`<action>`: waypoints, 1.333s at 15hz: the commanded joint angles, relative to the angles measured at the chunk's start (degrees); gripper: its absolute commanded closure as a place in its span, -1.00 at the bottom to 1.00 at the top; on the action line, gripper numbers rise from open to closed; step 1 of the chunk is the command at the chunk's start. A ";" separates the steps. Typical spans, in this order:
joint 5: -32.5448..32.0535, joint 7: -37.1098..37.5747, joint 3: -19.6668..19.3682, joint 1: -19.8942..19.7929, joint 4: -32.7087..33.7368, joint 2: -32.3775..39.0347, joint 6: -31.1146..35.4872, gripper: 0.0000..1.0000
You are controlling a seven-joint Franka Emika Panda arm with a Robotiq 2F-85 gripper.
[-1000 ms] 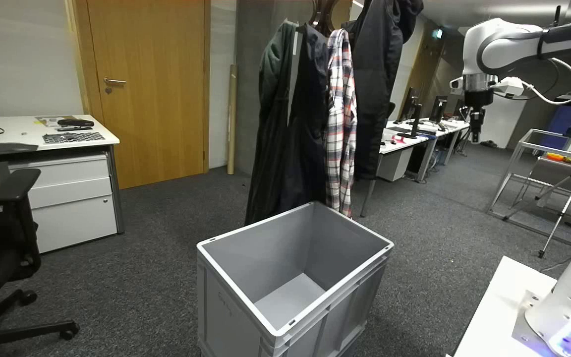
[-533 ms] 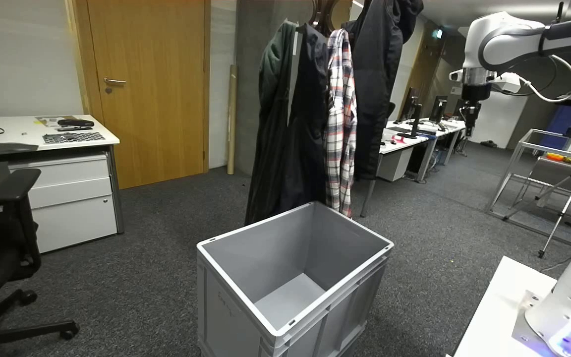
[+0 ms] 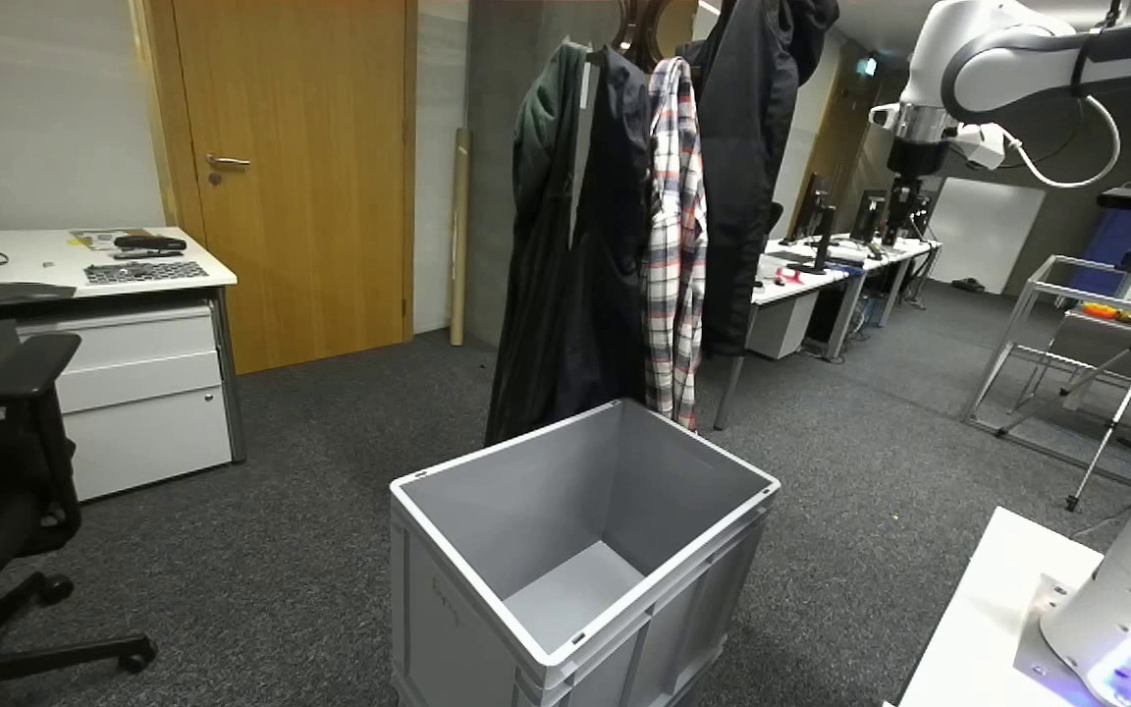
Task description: Put the flannel shirt inside the grey container.
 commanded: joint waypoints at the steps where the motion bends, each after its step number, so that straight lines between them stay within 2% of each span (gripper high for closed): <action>1: -0.11 1.92 1.31 1.11 2.97 0.87 2.62 -1.00; 17: -0.35 4.01 3.86 2.26 16.09 2.62 5.94 -1.00; 20: 0.04 3.54 3.82 2.35 14.28 1.23 4.85 -1.00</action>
